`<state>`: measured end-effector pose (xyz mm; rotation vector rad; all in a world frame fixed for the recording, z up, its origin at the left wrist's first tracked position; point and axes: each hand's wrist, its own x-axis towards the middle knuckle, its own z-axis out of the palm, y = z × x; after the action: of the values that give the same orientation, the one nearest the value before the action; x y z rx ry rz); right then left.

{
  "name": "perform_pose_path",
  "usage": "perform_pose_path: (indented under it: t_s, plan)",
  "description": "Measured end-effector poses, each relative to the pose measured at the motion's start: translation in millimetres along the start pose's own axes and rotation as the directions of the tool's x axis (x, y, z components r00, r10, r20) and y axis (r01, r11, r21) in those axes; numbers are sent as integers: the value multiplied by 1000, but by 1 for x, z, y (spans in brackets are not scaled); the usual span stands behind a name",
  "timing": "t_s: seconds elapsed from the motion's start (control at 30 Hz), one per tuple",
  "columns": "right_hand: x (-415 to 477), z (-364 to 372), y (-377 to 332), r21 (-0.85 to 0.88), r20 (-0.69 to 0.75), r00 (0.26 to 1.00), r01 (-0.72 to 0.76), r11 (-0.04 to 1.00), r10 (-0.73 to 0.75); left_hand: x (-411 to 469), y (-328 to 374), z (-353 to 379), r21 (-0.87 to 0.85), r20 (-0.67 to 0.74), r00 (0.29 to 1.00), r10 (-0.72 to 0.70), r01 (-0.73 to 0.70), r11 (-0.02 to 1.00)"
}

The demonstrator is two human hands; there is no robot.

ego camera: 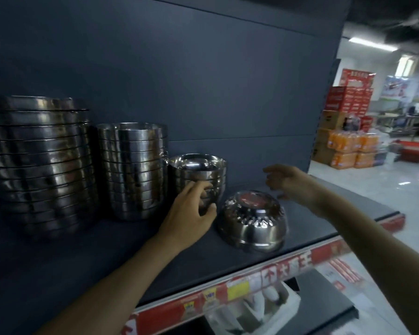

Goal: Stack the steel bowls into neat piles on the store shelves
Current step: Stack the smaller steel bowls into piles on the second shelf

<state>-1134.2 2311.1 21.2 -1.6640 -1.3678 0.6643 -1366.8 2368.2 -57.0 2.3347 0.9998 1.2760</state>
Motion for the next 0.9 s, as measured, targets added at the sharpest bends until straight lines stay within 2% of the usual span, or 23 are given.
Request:
perform_pose_path:
  t_s: [0.1, 0.17, 0.23, 0.3, 0.57, 0.8, 0.9]
  plan:
    - [-25, -9, 31, 119, -77, 994, -73, 990, 83, 0, 4, 2, -52, 222, 972, -75, 88, 995]
    - [-39, -9, 47, 101, -65, 993, -95, 990, 102, 0, 9, 0, -77, 353, 925, -139, 177, 981]
    - [-53, -5, 54, 12, -1, 996, -86, 996, 86, -2, 19, -2, -130, 469, 868, -165, 253, 959]
    - [-65, 0, 53, -54, 65, 997, -27, 998, 31, -4, 28, -3, -196, 505, 846, -172, 306, 932]
    - [-88, 25, 45, 25, 94, 988, 125, 992, -126, -31, 21, -21, -228, 348, 920, -179, 268, 936]
    - [-95, 61, 42, 172, -47, 964, 265, 949, -261, -64, 5, -52, -241, 160, 961, -225, 259, 935]
    - [-90, 82, 37, 238, -97, 939, 344, 908, -330, -78, 0, -64, -299, 75, 965, -252, 263, 917]
